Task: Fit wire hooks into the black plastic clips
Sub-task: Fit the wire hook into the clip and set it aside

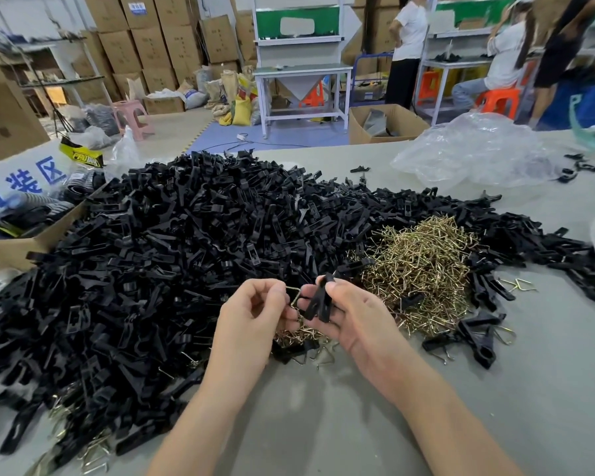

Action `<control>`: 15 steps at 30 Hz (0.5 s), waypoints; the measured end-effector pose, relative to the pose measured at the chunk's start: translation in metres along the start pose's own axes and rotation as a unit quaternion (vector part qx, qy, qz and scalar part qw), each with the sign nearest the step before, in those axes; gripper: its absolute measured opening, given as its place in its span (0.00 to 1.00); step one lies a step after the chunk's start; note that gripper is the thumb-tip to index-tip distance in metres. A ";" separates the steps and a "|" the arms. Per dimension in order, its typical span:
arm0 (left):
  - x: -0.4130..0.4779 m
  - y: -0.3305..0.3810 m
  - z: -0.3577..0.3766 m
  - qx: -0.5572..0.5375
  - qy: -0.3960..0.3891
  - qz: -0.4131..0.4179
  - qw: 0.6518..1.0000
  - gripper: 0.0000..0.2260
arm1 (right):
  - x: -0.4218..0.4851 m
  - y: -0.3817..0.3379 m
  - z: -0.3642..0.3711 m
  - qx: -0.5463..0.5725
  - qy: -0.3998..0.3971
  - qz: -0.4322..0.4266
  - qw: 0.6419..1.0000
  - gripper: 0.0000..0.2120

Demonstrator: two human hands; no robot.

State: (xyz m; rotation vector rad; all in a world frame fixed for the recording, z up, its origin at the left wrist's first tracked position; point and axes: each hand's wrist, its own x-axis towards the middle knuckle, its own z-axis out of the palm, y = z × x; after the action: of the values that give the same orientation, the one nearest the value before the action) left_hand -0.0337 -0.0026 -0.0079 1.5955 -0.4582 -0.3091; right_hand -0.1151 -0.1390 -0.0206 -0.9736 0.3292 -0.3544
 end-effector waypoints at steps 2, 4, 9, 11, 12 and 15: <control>-0.003 0.002 0.003 -0.034 -0.019 -0.005 0.999 0.03 | -0.001 0.000 0.001 0.001 -0.015 -0.007 1.000 0.10; -0.004 -0.002 0.004 0.035 -0.027 0.041 0.998 0.07 | -0.002 0.000 0.001 0.010 -0.024 -0.014 1.000 0.10; -0.006 -0.002 0.003 0.150 0.005 0.116 0.982 0.09 | -0.002 -0.003 0.000 0.072 -0.016 -0.020 0.997 0.15; -0.003 -0.001 0.001 0.103 0.027 0.072 0.992 0.07 | -0.001 -0.004 -0.002 0.127 -0.004 -0.024 0.992 0.17; -0.002 0.000 0.001 0.069 0.027 0.049 0.996 0.06 | -0.001 -0.004 -0.004 0.148 0.002 -0.026 0.989 0.18; -0.003 0.005 0.006 -0.083 -0.005 -0.037 0.996 0.05 | 0.000 -0.003 -0.005 0.175 0.005 -0.024 0.984 0.17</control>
State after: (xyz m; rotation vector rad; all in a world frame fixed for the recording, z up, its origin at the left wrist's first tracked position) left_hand -0.0400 -0.0069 -0.0038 1.4514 -0.3722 -0.4003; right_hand -0.1180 -0.1443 -0.0207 -0.6346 0.2423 -0.4452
